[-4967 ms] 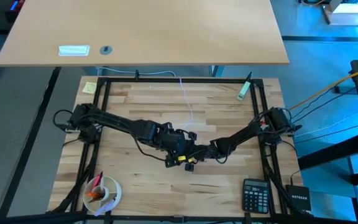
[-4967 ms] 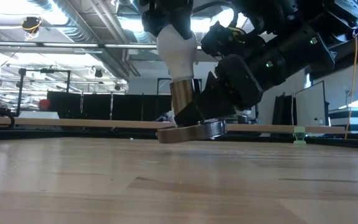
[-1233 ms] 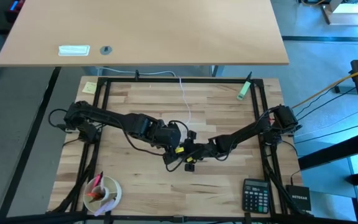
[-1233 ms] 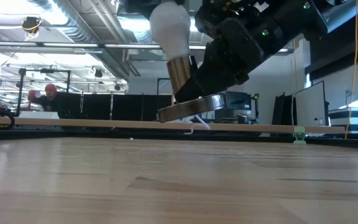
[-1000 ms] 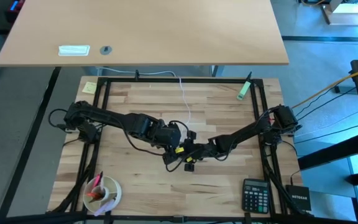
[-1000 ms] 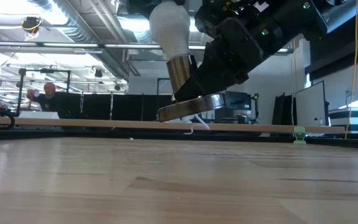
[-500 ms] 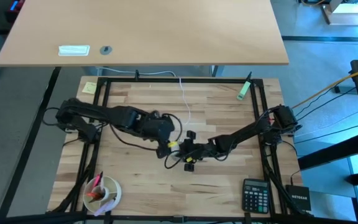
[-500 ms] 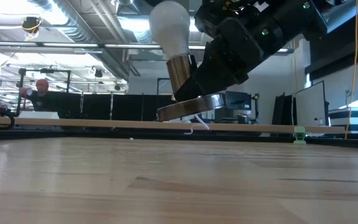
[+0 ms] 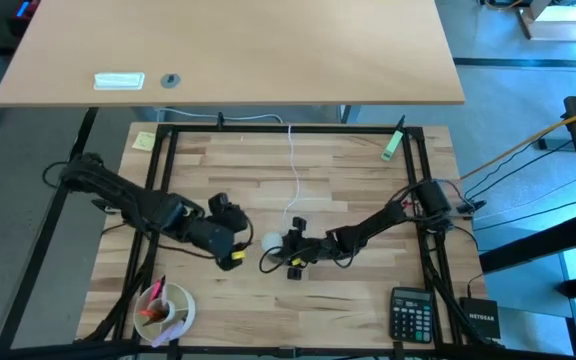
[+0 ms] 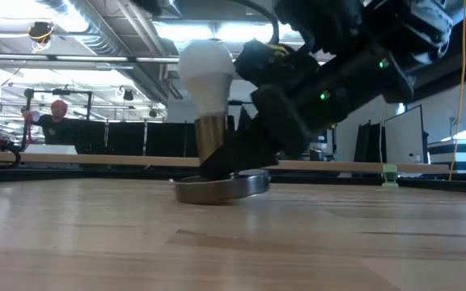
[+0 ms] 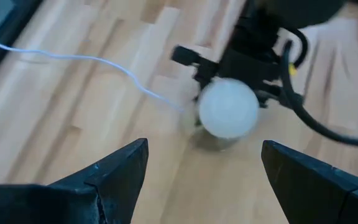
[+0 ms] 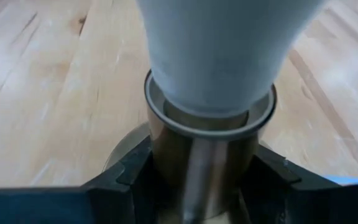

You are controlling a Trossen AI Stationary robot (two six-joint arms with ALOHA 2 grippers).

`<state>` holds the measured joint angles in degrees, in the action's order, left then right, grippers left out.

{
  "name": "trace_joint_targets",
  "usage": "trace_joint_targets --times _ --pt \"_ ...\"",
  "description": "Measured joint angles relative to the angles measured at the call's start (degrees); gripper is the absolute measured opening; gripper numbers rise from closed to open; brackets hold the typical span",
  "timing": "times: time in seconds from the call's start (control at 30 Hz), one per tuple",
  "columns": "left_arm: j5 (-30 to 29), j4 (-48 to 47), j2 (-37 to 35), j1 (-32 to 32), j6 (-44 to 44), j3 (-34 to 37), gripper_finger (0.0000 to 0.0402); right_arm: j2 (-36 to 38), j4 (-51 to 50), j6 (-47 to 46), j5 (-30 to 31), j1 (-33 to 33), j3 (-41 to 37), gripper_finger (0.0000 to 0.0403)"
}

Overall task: Screw lightbulb
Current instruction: Insert the white lightbulb into the silver lamp

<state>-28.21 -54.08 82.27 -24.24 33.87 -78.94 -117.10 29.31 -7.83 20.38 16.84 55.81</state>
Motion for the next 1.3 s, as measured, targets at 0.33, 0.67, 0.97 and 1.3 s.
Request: trace_joint_targets --times 0.33,0.67,0.97,1.3 --pt "-0.1 14.0 -2.1 -1.7 0.6 15.8 0.0304 -2.9 4.3 -0.9 0.7 0.0 0.1 0.0269" --pt "0.0 22.9 -2.0 -3.0 0.7 23.4 0.0304 6.2 -5.1 -0.7 -2.2 0.2 0.0 0.0341" --pt "0.2 37.8 -1.6 -3.9 0.0 31.0 0.0304 14.2 -16.4 -0.7 -4.4 0.2 0.0 0.0323" --pt "0.0 52.0 -1.0 -3.5 -6.1 38.4 0.0304 22.0 -25.1 1.2 -3.0 0.4 0.0 0.0318"
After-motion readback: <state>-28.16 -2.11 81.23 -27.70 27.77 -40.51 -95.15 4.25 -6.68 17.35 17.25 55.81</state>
